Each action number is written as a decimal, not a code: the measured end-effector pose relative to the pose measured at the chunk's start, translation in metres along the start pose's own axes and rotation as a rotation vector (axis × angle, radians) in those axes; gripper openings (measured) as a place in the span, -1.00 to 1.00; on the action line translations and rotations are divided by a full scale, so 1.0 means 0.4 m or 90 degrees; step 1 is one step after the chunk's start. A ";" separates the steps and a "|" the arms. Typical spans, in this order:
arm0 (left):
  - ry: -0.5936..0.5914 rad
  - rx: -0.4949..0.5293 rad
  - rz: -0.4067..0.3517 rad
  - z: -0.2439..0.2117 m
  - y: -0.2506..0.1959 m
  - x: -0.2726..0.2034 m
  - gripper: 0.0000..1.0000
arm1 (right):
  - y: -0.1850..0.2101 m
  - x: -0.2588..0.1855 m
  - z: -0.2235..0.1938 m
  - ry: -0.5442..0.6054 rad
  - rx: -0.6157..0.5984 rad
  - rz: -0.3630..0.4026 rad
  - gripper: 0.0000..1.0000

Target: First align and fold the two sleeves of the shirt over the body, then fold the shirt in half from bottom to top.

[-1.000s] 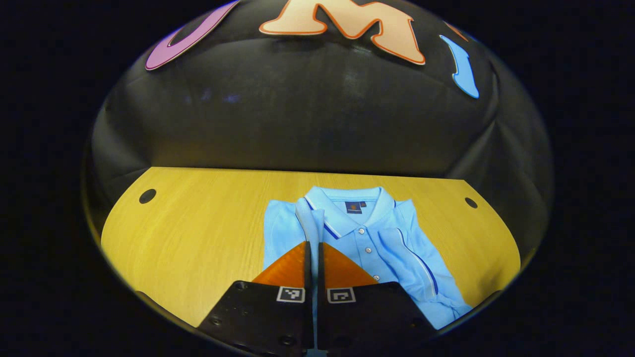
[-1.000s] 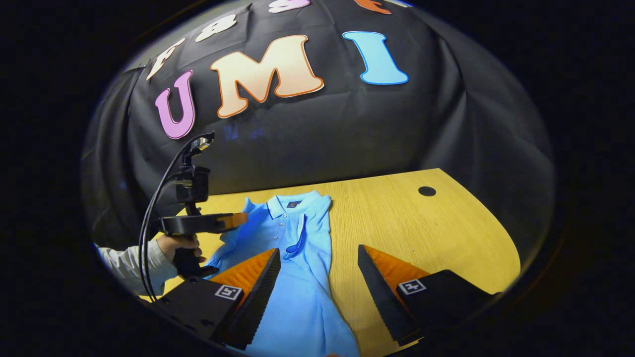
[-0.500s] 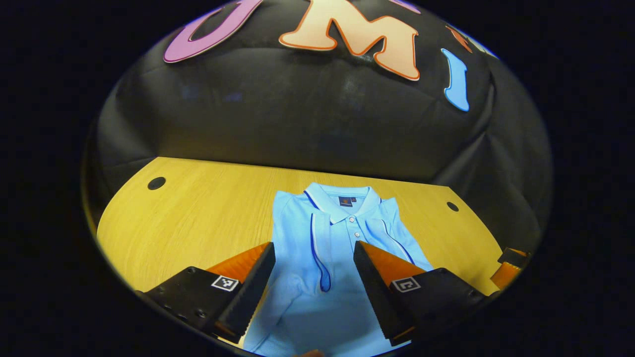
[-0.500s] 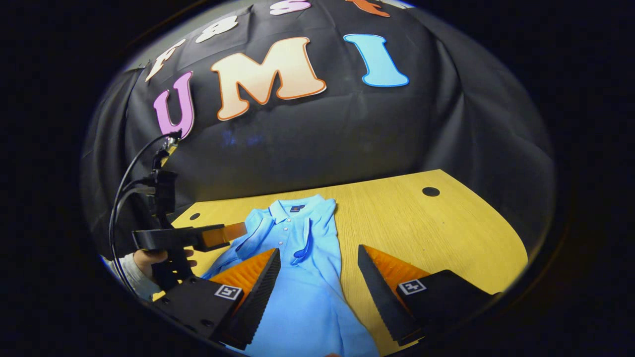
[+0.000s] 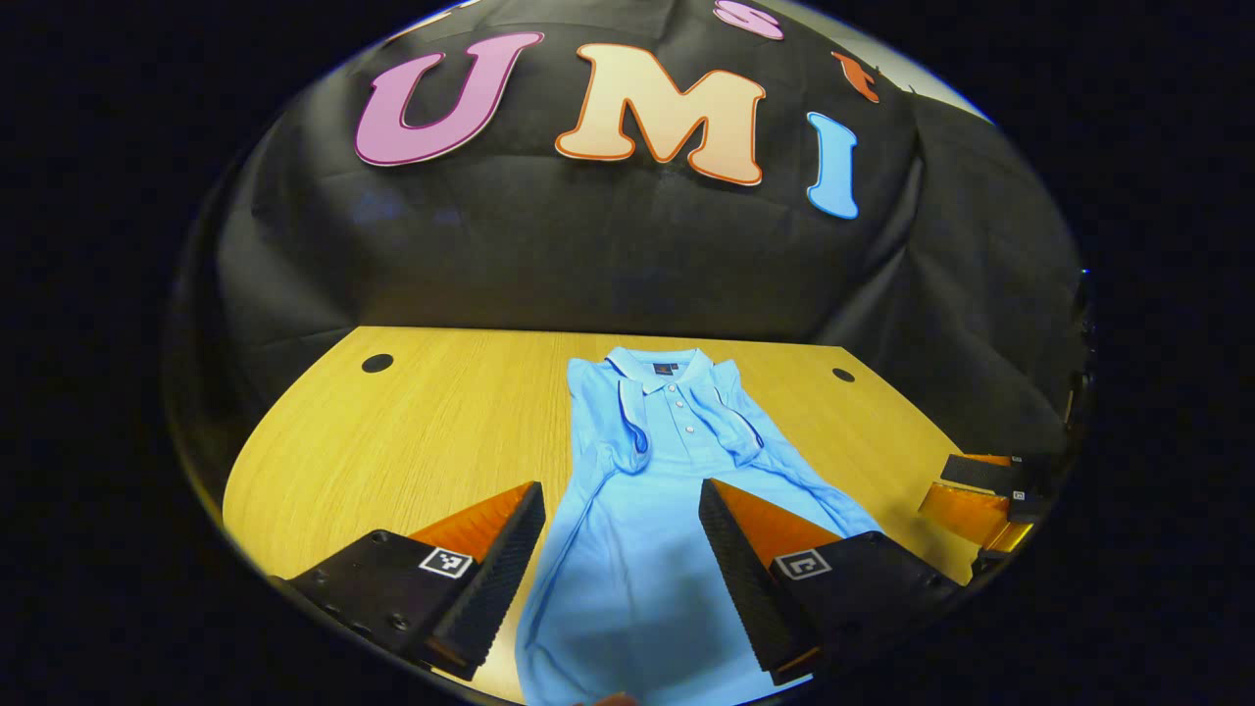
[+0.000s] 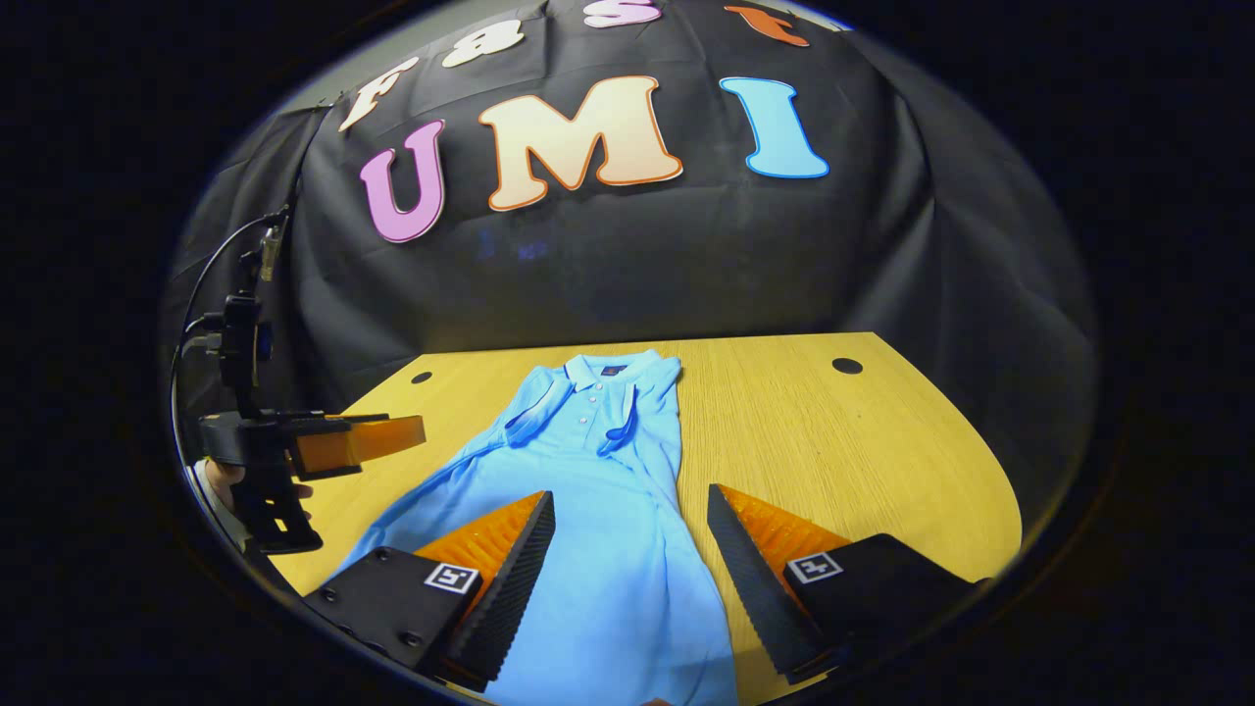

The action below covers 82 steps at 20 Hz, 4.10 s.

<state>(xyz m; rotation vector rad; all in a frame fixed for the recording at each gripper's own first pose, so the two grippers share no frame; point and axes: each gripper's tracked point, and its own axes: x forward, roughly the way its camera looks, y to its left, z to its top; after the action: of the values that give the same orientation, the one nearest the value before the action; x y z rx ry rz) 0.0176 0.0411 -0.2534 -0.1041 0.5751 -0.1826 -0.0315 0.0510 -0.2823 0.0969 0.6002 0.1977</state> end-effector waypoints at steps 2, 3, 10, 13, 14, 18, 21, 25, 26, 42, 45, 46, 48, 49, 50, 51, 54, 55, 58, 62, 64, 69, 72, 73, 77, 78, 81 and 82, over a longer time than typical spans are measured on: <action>0.007 0.010 0.000 -0.034 0.003 -0.053 0.91 | -0.003 -0.035 -0.039 0.012 -0.004 0.001 0.87; 0.009 0.013 -0.004 -0.052 0.000 -0.075 0.90 | 0.001 -0.046 -0.056 0.020 -0.004 0.001 0.87; 0.071 0.051 -0.003 -0.226 0.001 -0.206 0.93 | -0.027 -0.163 -0.202 0.072 -0.024 -0.018 0.96; 0.096 0.066 0.002 -0.306 0.010 -0.250 0.93 | -0.052 -0.199 -0.275 0.100 -0.036 -0.042 0.96; 0.108 0.075 0.003 -0.337 0.014 -0.261 0.92 | -0.064 -0.209 -0.294 0.107 -0.045 -0.056 0.87; 0.129 0.095 0.033 -0.413 0.050 -0.299 0.92 | -0.074 -0.230 -0.355 0.135 -0.053 -0.068 0.97; 0.142 0.086 0.034 -0.443 0.052 -0.311 0.92 | -0.076 -0.236 -0.391 0.158 -0.058 -0.070 0.96; 0.149 0.085 0.027 -0.456 0.053 -0.315 0.92 | -0.075 -0.232 -0.420 0.183 -0.042 -0.070 0.92; 0.142 0.073 0.018 -0.454 0.047 -0.310 0.95 | -0.074 -0.232 -0.420 0.183 -0.040 -0.072 0.97; 0.185 -0.044 -0.004 -0.443 -0.054 -0.298 -1.00 | 0.034 -0.226 -0.395 0.203 0.063 -0.001 -0.95; 0.170 -0.048 -0.029 -0.382 -0.084 -0.293 -1.00 | 0.041 -0.223 -0.323 0.180 0.076 0.010 -0.95; 0.173 -0.047 -0.029 -0.365 -0.084 -0.291 -1.00 | 0.050 -0.218 -0.296 0.176 0.086 0.018 -1.00; 0.163 -0.061 -0.038 -0.311 -0.090 -0.275 -1.00 | 0.061 -0.197 -0.247 0.167 0.092 0.030 -0.95; 0.160 -0.068 -0.043 -0.286 -0.091 -0.265 -1.00 | 0.063 -0.182 -0.217 0.153 0.095 0.031 -0.95; 0.155 -0.072 -0.044 -0.259 -0.085 -0.251 -1.00 | 0.064 -0.169 -0.185 0.142 0.099 0.032 -0.95; 0.152 -0.076 -0.042 -0.232 -0.075 -0.238 -1.00 | 0.067 -0.153 -0.158 0.132 0.106 0.035 -0.96; 0.136 -0.107 -0.046 -0.148 -0.056 -0.184 -1.00 | 0.068 -0.095 -0.072 0.104 0.131 0.043 -1.00; 0.130 -0.121 -0.052 -0.125 -0.051 -0.166 -1.00 | 0.067 -0.071 -0.046 0.096 0.139 0.043 -0.96; 0.108 -0.122 -0.049 -0.047 -0.016 -0.102 -1.00 | 0.066 -0.007 0.018 0.079 0.147 0.041 -0.95; 0.084 -0.110 -0.054 0.043 0.025 -0.013 -1.00 | 0.064 0.096 0.104 0.051 0.146 0.037 -0.96; 0.074 -0.111 -0.055 0.090 0.046 0.044 -1.00 | 0.058 0.154 0.155 0.036 0.143 0.031 -0.96; 0.044 -0.120 -0.051 0.214 0.113 0.214 -1.00 | 0.027 0.317 0.281 -0.007 0.110 0.011 -0.96; 0.039 -0.130 -0.058 0.270 0.149 0.328 -1.00 | 0.002 0.421 0.324 -0.015 0.096 -0.006 -0.96; 0.037 -0.127 -0.058 0.281 0.159 0.363 -1.00 | -0.007 0.457 0.329 -0.013 0.093 -0.012 -0.96; 0.050 -0.094 -0.077 0.288 0.164 0.467 -1.00 | -0.035 0.591 0.329 0.004 0.086 -0.039 -0.96; 0.059 -0.087 -0.083 0.272 0.160 0.490 -1.00 | -0.040 0.622 0.324 0.010 0.085 -0.045 -0.96; 0.109 -0.084 -0.083 0.195 0.147 0.549 -0.98 | -0.066 0.705 0.284 0.034 0.084 -0.070 -0.96; 0.119 -0.089 -0.082 0.175 0.148 0.571 -1.00 | -0.074 0.724 0.268 0.039 0.086 -0.079 -0.96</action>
<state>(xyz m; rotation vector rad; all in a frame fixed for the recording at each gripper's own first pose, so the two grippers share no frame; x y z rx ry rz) 0.2526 0.0564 -0.3251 -0.2625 0.7690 -0.2794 0.2681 0.0803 -0.3581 0.1843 0.6779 0.0391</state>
